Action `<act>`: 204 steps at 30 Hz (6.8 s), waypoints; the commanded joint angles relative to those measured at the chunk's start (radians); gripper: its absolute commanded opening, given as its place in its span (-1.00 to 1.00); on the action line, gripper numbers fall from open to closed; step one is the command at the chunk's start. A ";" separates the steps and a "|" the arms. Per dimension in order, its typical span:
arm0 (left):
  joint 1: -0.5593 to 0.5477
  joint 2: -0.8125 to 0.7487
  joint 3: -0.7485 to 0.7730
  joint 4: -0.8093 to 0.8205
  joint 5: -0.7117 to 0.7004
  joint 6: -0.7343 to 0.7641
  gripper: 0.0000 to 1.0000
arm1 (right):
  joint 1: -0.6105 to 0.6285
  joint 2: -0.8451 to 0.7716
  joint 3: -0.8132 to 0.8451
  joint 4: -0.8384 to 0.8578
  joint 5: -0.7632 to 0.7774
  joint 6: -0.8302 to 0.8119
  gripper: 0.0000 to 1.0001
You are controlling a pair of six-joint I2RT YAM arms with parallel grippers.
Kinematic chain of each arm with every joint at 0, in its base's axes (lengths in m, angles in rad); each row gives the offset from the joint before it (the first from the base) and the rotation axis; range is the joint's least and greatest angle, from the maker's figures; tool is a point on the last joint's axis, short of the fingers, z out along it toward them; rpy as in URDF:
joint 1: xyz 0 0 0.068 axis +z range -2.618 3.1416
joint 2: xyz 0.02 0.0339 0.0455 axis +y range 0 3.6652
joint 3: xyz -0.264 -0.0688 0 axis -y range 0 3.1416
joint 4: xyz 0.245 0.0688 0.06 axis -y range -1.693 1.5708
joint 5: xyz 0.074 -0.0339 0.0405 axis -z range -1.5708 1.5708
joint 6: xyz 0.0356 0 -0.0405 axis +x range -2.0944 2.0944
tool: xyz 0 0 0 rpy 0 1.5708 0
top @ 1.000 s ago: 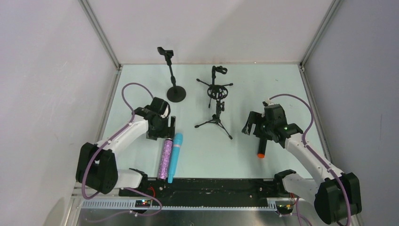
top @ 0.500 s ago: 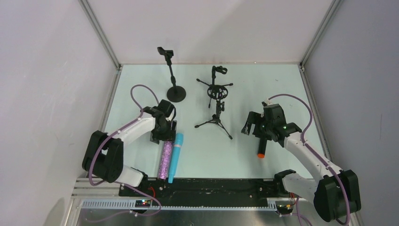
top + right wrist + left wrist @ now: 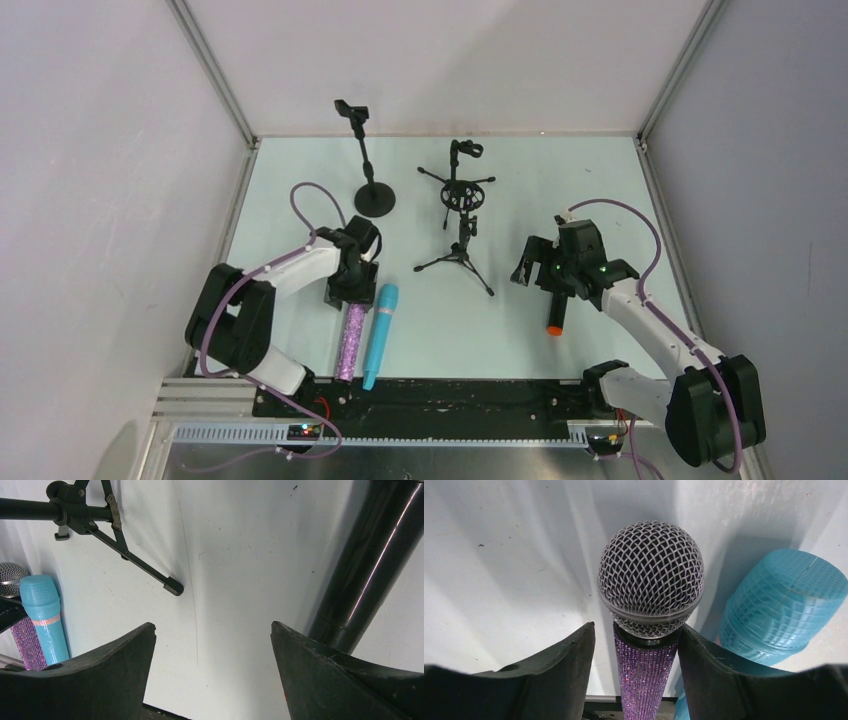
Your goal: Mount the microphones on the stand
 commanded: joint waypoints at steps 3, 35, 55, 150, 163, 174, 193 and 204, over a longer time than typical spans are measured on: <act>-0.017 0.044 0.014 0.037 -0.014 0.008 0.27 | 0.007 0.000 -0.002 0.032 -0.009 0.011 0.78; -0.039 -0.198 0.160 0.033 -0.006 0.084 -1.00 | 0.005 0.000 0.007 0.057 -0.032 0.008 0.78; -0.039 -0.662 0.374 0.154 0.224 0.107 -0.88 | -0.023 -0.139 0.024 0.106 -0.126 -0.027 0.77; -0.061 -0.968 -0.292 0.939 0.620 -0.486 -0.92 | 0.576 0.375 0.347 1.004 -0.791 0.288 0.05; -0.061 -0.960 -0.288 0.939 0.615 -0.478 -0.43 | 0.578 0.382 0.348 0.980 -0.794 0.277 -1.00; -0.061 -0.942 -0.289 0.940 0.586 -0.481 0.99 | 0.555 0.350 0.348 0.841 -0.717 0.199 -1.00; -0.061 -0.913 -0.360 0.938 0.557 -0.483 0.99 | 0.321 0.074 0.228 0.703 -0.574 0.151 -1.00; -0.061 -0.849 -0.304 0.729 0.482 -0.336 0.99 | 0.160 -0.124 0.165 0.600 -0.547 0.070 -1.00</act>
